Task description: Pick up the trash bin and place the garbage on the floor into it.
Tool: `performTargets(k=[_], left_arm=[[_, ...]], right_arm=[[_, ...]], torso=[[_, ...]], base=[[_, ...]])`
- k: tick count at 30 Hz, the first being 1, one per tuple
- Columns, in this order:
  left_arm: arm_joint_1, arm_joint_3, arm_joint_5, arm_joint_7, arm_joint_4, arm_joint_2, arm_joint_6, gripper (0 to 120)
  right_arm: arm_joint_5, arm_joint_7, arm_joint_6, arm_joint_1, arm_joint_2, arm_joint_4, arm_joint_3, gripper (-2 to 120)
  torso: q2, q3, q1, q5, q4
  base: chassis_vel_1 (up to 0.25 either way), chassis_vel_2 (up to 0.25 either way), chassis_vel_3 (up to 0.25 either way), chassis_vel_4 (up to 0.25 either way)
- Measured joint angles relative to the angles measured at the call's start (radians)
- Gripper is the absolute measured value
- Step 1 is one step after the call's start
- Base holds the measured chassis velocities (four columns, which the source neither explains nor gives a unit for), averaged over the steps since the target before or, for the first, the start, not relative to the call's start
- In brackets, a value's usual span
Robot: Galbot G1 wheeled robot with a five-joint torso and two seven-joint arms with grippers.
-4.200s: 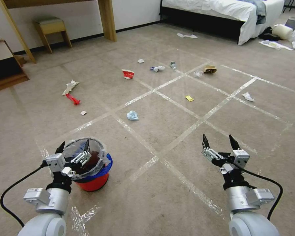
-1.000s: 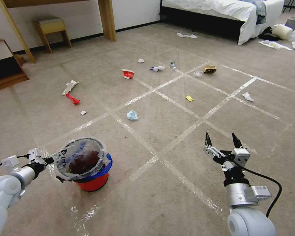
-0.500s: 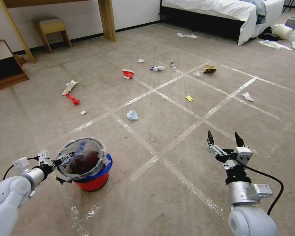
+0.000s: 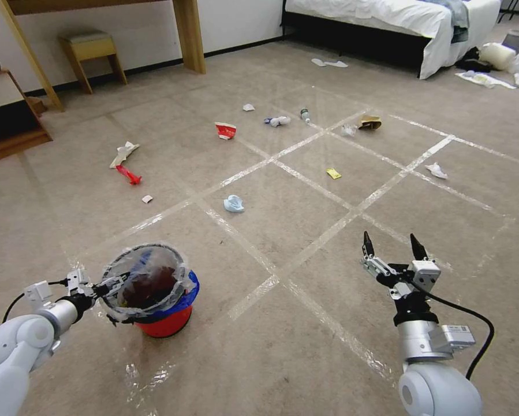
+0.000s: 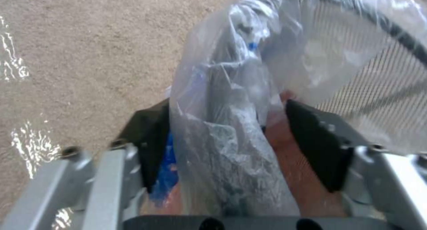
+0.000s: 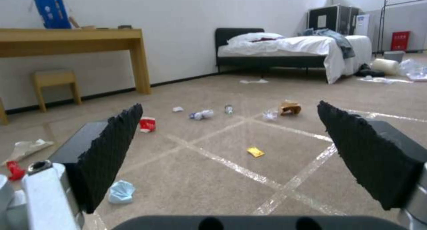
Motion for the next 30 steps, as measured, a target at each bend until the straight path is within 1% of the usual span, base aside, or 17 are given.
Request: performTargets(k=[1,3,4,5,6,7,10,11,12,14,15,17,24,26,27,29,30], left_arm=[[0.008,0.002,0.004,0.001,-0.005,0.006,0.0,55],[0.01,0.002,0.006,0.001,-0.006,0.008,0.0,54],[0.017,0.002,0.01,0.002,-0.01,0.013,0.0,48],[0.017,0.002,0.01,0.002,-0.01,0.013,0.0,48],[0.023,0.0,0.011,0.002,-0.015,0.017,0.001,42],[0.033,-0.006,0.011,0.002,-0.021,0.022,0.003,34],[0.043,-0.012,0.011,0.002,-0.026,0.027,0.004,29],[0.054,-0.019,0.011,0.003,-0.032,0.031,0.005,21],[0.054,-0.019,0.011,0.003,-0.032,0.031,0.005,21],[0.067,-0.03,0.01,0.007,-0.038,0.035,0.007,11],[0.067,-0.03,0.01,0.007,-0.038,0.035,0.007,11],[0.079,-0.042,0.01,0.011,-0.042,0.037,0.009,0],[0.1,-0.069,0.001,0.002,-0.077,0.037,0.01,0],[0.121,-0.099,-0.022,-0.022,-0.132,0.034,0.015,0],[0.121,-0.099,-0.022,-0.022,-0.132,0.034,0.015,0],[0.132,-0.115,-0.034,-0.037,-0.166,0.028,0.021,0],[0.151,-0.143,-0.038,-0.062,-0.217,0.01,0.028,0]], right_arm=[[0.0,0.0,0.002,-0.001,0.0,0.0,0.0,100],[0.0,0.0,0.002,-0.001,0.001,0.001,0.0,100],[-0.001,0.0,0.004,-0.001,0.001,0.002,0.0,100],[-0.001,0.0,0.004,-0.001,0.001,0.002,0.0,100],[-0.002,0.0,0.005,-0.002,0.003,0.003,-0.001,100],[-0.004,0.0,0.006,-0.003,0.005,0.004,-0.003,100],[-0.008,0.0,0.008,-0.005,0.007,0.004,-0.006,100],[-0.012,0.0,0.01,-0.007,0.01,0.004,-0.01,100],[-0.012,0.0,0.01,-0.007,0.01,0.004,-0.01,100],[-0.018,0.0,0.011,-0.009,0.013,0.004,-0.016,100],[-0.018,0.0,0.011,-0.009,0.013,0.004,-0.016,100],[-0.023,0.0,0.011,-0.01,0.015,0.005,-0.021,100],[-0.024,0.001,0.01,-0.013,0.011,0.012,-0.023,100],[-0.018,0.002,0.008,-0.014,0.006,0.016,-0.024,100],[-0.018,0.002,0.008,-0.014,0.006,0.016,-0.024,100],[-0.014,0.002,0.007,-0.013,0.004,0.017,-0.028,100],[-0.007,0.005,0.005,-0.011,0.002,0.017,-0.033,100]], torso=[[0.0,0.0,0.0,-0.0001,0.0],[0.0,0.0,0.0,-0.0002,0.0],[0.0,0.0,0.0,-0.0003,-0.0001],[0.0,0.0,0.0,-0.0003,-0.0001],[0.0,0.0,0.0,-0.0007,-0.0002],[0.0,0.0,0.0,-0.0012,-0.0003],[0.0,0.0,0.0,-0.0013,-0.0003],[0.0,0.0,0.0,-0.0015,-0.0003],[0.0,0.0,0.0,-0.0015,-0.0003],[0.0,0.0,0.0,-0.0016,-0.0005],[0.0,0.0,0.0,-0.0016,-0.0005],[0.0,0.0,0.0,-0.0013,-0.0005],[0.0,0.0,0.0,-0.0011,-0.0005],[0.0,0.0,0.0,-0.0009,-0.0003],[0.0,0.0,0.0,-0.0009,-0.0003],[0.0,0.0,0.0,-0.0007,-0.0004],[0.0,0.0,0.0,-0.0006,-0.0005]], base=[[0.0,0.0,0.0,0.0],[0.0,0.0,0.0,0.0],[0.0,0.0,0.0,0.0],[0.0,0.0,0.0,0.0],[0.0,0.0,0.0,0.0],[0.0,0.0,0.0,0.0],[0.0,0.0,0.0,0.0],[0.0,0.0,0.0,0.0],[0.0,0.0,0.0,0.0],[0.0,0.0,0.0,0.0],[0.0,0.0,0.0,0.0],[0.0,0.0,0.0,0.0],[0.0,0.0,0.0,0.0],[0.0,0.0,0.0,0.0],[0.0,0.0,0.0,0.0],[0.0,0.0,0.0,0.0],[0.0,0.0,0.0,0.0]])
